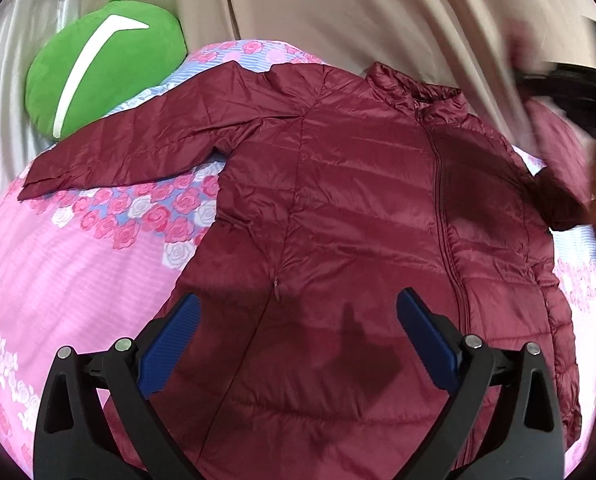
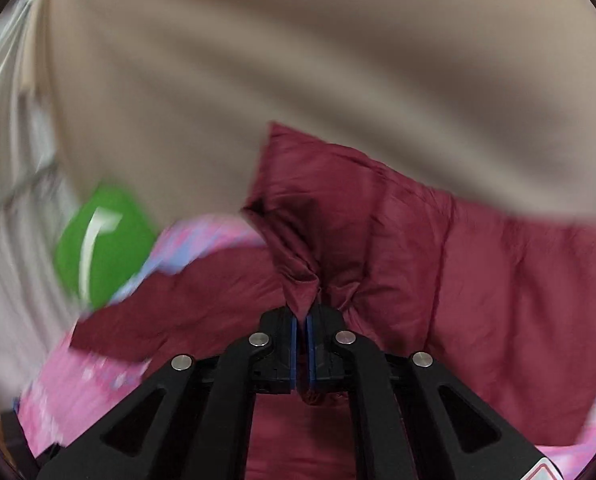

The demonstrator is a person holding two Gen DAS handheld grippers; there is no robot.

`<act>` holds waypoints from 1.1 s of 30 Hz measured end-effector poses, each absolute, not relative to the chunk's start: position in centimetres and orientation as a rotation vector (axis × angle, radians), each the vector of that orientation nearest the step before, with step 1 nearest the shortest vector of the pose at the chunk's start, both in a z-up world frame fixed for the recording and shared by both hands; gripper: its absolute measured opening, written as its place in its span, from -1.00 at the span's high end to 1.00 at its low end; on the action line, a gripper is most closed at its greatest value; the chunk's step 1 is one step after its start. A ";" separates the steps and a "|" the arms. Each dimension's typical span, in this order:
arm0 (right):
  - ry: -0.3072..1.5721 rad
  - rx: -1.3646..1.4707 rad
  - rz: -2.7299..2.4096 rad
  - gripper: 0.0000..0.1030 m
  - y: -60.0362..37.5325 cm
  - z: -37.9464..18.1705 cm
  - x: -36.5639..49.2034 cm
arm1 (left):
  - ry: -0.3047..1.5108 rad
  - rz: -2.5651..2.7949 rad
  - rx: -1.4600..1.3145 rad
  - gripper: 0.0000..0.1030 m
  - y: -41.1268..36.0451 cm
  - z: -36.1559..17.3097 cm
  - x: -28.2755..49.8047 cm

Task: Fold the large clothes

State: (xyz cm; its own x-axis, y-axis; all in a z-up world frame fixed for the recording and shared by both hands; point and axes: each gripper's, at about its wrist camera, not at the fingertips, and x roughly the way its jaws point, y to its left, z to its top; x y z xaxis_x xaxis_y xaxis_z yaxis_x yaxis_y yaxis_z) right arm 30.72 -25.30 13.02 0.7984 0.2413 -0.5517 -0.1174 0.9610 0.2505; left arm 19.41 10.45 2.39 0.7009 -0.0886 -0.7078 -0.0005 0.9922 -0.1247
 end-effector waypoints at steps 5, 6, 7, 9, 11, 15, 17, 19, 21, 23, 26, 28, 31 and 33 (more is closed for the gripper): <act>0.826 0.092 0.301 0.52 -14.8 3.8 33.2 | 0.840 -0.100 -0.152 -0.87 10.9 1.6 21.4; 0.837 0.073 0.317 0.50 -13.9 3.1 32.7 | 0.846 -0.114 -0.166 -0.87 11.0 1.5 21.8; 0.842 0.061 0.330 0.42 -13.6 2.6 32.3 | 0.850 -0.129 -0.181 -0.87 11.1 1.5 22.3; 0.804 0.074 0.337 0.22 -15.1 3.5 30.4 | 0.854 -0.162 -0.217 -0.87 11.3 1.4 23.5; 0.741 0.107 0.305 -0.03 -18.3 5.3 28.5 | 0.866 -0.190 -0.244 -0.88 11.0 1.3 25.3; 0.648 0.123 0.097 -0.11 -27.3 7.8 25.6 | 0.930 -0.266 -0.295 -0.88 9.5 0.2 29.5; 0.643 0.176 -0.019 -0.13 -33.1 8.2 24.2 | 0.965 -0.290 -0.349 -0.87 8.6 -0.6 31.9; 0.647 0.273 -0.115 -0.13 -38.5 7.9 23.1 | 0.993 -0.312 -0.386 -0.74 8.0 -1.3 33.9; 0.645 0.347 -0.200 -0.16 -42.6 7.4 22.3 | 1.006 -0.320 -0.399 -0.40 7.1 -1.7 35.7; 0.655 0.393 -0.245 -0.16 -45.7 6.8 22.1 | 0.997 -0.356 -0.381 0.56 6.3 -1.4 37.0; 0.689 0.442 -0.281 -0.16 -49.1 5.9 23.0 | 0.951 -0.367 -0.360 0.88 6.3 0.1 38.5; 0.695 0.440 -0.287 -0.16 -49.5 5.7 23.8 | 0.871 -0.340 -0.314 0.90 6.8 2.0 38.9; 0.694 0.456 -0.253 -0.16 -49.5 5.3 25.8 | 0.771 -0.298 -0.280 0.90 8.1 4.7 39.6; 0.713 0.484 -0.206 -0.17 -49.1 4.9 27.7 | 0.763 -0.268 -0.247 0.90 8.2 4.8 40.7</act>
State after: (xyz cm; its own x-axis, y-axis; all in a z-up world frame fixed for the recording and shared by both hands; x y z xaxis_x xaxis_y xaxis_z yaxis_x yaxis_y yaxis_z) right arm 27.67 -49.11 4.87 0.7419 -0.0188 -0.6702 0.3420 0.8704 0.3542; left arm 40.74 8.19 4.80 0.6921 -0.3262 -0.6438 0.1485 0.9373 -0.3153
